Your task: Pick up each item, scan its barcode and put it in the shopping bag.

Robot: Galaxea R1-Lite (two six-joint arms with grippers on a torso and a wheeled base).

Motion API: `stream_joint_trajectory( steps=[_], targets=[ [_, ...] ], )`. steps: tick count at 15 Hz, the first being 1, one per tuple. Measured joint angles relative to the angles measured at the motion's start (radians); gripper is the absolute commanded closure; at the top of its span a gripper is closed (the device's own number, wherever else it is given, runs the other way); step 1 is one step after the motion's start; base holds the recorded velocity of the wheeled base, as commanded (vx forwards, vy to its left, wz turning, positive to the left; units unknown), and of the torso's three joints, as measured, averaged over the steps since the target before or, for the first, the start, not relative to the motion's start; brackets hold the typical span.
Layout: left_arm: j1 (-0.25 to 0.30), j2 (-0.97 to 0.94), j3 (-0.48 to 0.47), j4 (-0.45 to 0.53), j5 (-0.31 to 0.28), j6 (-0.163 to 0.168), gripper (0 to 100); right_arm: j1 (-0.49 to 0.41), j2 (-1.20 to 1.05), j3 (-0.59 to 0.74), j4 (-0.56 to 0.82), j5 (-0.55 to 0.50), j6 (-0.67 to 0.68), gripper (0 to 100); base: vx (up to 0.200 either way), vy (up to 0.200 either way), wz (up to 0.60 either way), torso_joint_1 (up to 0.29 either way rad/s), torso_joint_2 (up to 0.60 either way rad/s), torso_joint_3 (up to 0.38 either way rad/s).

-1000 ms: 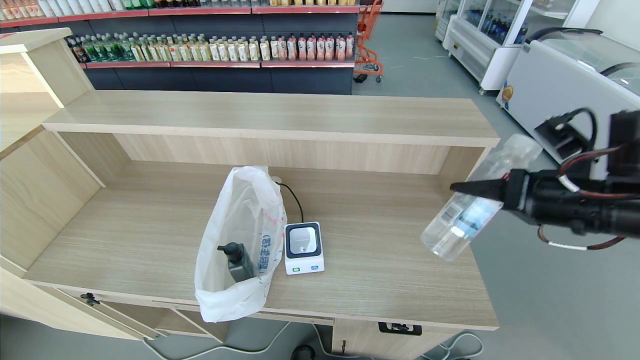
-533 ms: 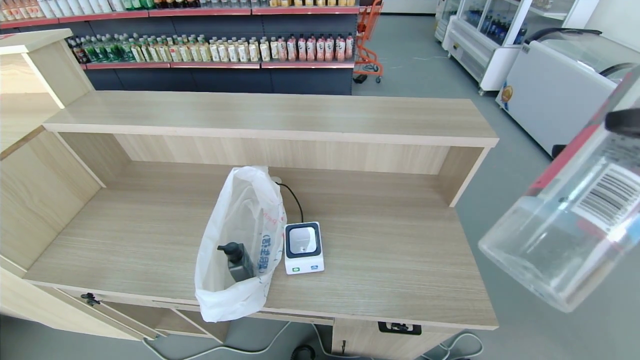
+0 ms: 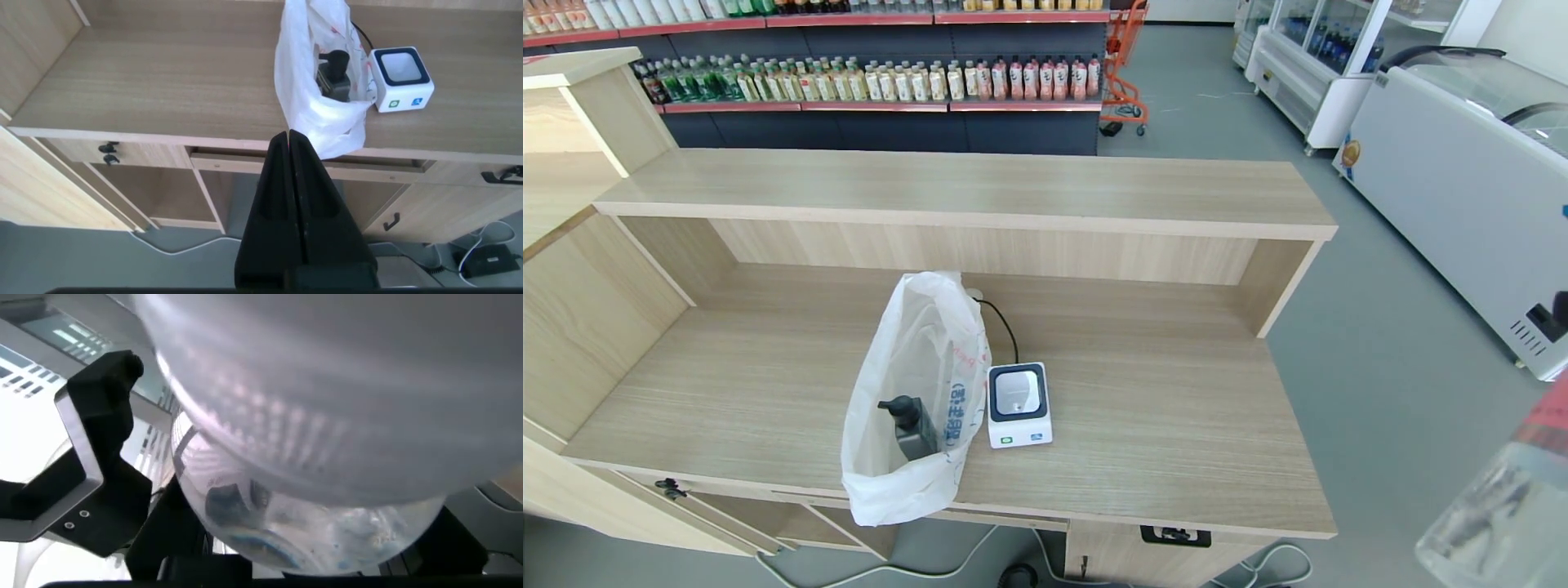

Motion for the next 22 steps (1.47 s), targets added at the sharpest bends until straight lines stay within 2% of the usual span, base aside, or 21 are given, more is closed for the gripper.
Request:
stream_joint_trajectory(
  steps=[4,19,21,22],
  targets=[
    [0.000,0.000,0.000,0.000,0.000,0.000,100,0.023,-0.027,0.009,0.003,0.040,-0.001,100,0.000,0.000,0.00,0.000,0.00,0.000],
    [0.000,0.000,0.000,0.000,0.000,0.000,100,0.034,-0.060,0.057,0.004,0.037,-0.003,100,0.000,0.000,0.00,0.000,0.00,0.000],
    [0.000,0.000,0.000,0.000,0.000,0.000,100,0.031,-0.056,0.057,0.004,0.031,-0.045,100,0.000,0.000,0.00,0.000,0.00,0.000],
    [0.000,0.000,0.000,0.000,0.000,0.000,100,0.020,-0.046,0.056,0.004,0.014,-0.136,100,0.000,0.000,0.00,0.000,0.00,0.000]
  ],
)
